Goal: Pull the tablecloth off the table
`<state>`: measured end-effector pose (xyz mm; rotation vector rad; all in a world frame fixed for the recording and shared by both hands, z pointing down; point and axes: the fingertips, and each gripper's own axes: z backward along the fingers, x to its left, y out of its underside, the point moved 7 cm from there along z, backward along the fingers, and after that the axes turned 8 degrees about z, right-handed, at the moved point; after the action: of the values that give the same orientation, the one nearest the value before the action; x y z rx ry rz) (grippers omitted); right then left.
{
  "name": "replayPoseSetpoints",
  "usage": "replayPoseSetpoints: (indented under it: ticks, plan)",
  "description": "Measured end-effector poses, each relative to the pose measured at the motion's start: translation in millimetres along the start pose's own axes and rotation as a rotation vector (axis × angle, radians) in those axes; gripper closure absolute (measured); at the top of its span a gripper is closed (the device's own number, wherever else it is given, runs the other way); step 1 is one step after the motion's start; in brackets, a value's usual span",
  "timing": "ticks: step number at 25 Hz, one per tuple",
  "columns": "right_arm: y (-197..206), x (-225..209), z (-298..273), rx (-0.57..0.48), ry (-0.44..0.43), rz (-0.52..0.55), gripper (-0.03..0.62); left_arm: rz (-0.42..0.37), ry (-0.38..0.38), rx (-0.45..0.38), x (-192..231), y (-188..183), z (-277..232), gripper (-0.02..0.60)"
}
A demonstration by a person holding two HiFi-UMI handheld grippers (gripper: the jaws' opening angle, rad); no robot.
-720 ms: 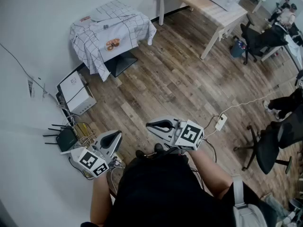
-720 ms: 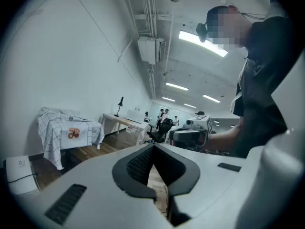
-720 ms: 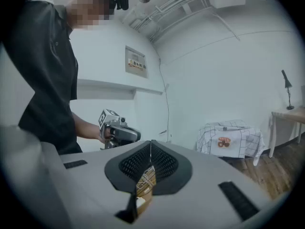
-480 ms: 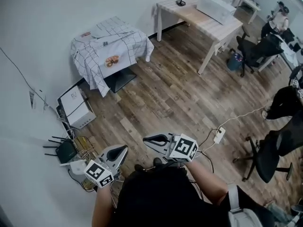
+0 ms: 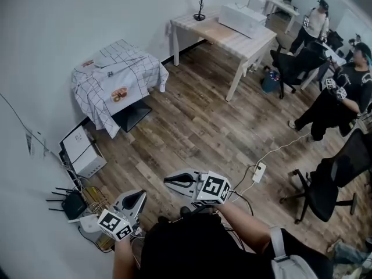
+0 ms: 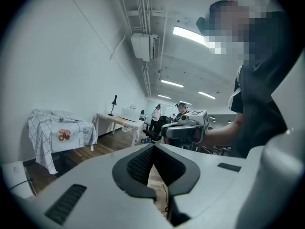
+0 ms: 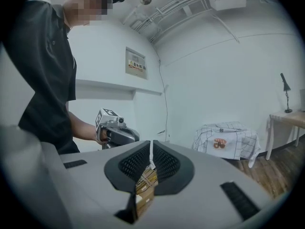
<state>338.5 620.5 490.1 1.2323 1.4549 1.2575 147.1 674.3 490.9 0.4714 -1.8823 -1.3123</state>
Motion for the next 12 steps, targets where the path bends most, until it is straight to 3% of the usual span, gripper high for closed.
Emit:
replayPoseSetpoints:
  ticks: [12]
  plan:
    - [0,-17,18,-0.024,-0.003,-0.004,0.571,-0.019,0.009,-0.007,-4,-13,-27,0.571]
